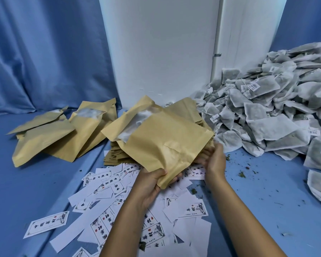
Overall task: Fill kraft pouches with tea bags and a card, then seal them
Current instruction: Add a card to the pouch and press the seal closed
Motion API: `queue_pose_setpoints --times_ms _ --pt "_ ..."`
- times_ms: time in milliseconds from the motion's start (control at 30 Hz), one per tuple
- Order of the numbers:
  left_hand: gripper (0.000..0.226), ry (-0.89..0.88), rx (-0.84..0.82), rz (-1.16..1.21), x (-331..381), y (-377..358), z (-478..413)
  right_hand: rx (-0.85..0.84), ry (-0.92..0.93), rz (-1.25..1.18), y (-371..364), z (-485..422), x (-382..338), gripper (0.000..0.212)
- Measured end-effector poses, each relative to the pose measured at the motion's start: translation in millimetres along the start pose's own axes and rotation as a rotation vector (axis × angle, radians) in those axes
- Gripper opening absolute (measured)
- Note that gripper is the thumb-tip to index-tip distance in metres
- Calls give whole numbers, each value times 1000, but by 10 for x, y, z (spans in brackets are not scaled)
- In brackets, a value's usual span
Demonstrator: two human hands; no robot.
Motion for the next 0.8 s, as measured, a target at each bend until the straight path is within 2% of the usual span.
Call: queue_pose_setpoints --times_ms 67,133,233,300,400,500,567,633,733,800 --pt "24 -4 -7 -59 -16 9 2 50 180 122 85 -32 -106 48" --pt "27 6 -18 -118 -35 12 18 57 238 209 124 -60 -118 41" --pt "25 12 -22 -135 -24 13 34 48 180 140 176 -89 -128 11" --pt "25 -3 -28 -105 -8 11 32 47 161 87 202 -125 -132 4" --pt "26 -16 0 -81 -8 9 12 39 152 62 212 -140 -124 4" --pt "27 -25 41 -50 -8 27 -15 -98 69 116 164 -118 -102 9" --pt "26 -26 63 -20 4 64 -32 -162 44 170 140 -90 -97 19" --pt "25 -23 58 -34 12 84 -35 -139 72 198 139 -99 -86 27" --pt "23 -39 35 -84 6 68 -35 -101 68 169 140 -99 -58 25" --pt "21 -51 44 -102 -3 58 -34 -133 24 162 108 -80 -30 17"
Point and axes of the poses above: each hand's wrist, its own z-axis away from the middle knuckle, its own y-axis out of the back of the hand, x = y × z, the point moved 2 cm from there along -z, towards the middle knuckle, and after that the axes turned 5 degrees about x, right-handed, at the moved point
